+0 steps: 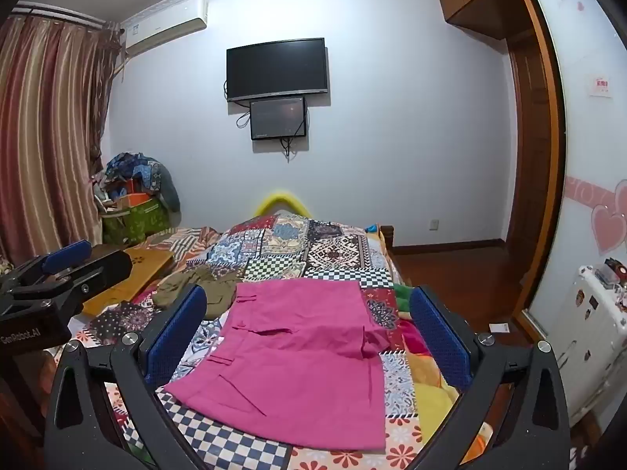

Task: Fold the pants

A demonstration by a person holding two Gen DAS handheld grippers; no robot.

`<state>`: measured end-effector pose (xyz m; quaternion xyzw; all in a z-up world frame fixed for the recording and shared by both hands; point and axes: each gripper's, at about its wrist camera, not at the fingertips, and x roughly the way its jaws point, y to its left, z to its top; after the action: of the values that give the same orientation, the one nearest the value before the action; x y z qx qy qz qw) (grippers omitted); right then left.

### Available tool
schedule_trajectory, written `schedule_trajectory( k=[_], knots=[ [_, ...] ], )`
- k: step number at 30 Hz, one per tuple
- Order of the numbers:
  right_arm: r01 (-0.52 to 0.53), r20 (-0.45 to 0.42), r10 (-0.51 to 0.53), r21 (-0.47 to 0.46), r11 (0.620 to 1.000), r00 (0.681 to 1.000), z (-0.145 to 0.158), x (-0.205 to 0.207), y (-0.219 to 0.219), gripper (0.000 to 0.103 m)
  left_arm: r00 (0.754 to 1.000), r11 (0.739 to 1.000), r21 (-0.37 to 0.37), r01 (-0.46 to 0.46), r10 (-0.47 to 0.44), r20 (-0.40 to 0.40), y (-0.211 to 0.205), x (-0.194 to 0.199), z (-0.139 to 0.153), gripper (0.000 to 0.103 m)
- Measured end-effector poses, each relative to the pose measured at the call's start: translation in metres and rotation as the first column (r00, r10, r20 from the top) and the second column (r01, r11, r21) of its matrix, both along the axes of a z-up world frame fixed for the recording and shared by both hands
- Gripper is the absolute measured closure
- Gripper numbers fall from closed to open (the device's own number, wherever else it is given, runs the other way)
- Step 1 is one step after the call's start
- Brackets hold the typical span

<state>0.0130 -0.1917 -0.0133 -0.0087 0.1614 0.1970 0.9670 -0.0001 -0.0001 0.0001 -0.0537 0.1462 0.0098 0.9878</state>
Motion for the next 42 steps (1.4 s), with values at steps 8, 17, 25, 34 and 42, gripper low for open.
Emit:
schedule_trajectory(
  k=[8, 17, 25, 34, 42],
  knots=[
    [0.003, -0.015, -0.003, -0.004, 1.000, 1.000, 0.000, 0.001, 0.000, 0.000, 1.000, 1.000, 0.013, 0.010, -0.010, -0.008, -0.001, -0.001, -0.004, 0.000],
    [0.001, -0.019, -0.001, 0.000, 1.000, 1.000, 0.000, 0.002, -0.001, 0.000, 1.000, 1.000, 0.013, -0.005, 0.005, -0.016, 0.004, 0.003, -0.005, 0.000],
    [0.000, -0.018, 0.000, 0.005, 1.000, 1.000, -0.001, 0.005, 0.002, 0.000, 1.000, 1.000, 0.017, -0.011, 0.011, -0.014, 0.003, 0.004, -0.003, 0.000],
    [0.000, -0.014, 0.000, 0.010, 1.000, 1.000, 0.000, 0.000, 0.000, 0.000, 1.000, 1.000, 0.023, -0.014, 0.015, -0.008, -0.001, 0.003, 0.000, 0.000],
    [-0.002, -0.012, 0.002, 0.015, 1.000, 1.000, 0.001, -0.001, 0.000, 0.000, 1.000, 0.999, 0.027, -0.022, 0.022, -0.002, -0.006, 0.001, 0.001, 0.000]
  ],
)
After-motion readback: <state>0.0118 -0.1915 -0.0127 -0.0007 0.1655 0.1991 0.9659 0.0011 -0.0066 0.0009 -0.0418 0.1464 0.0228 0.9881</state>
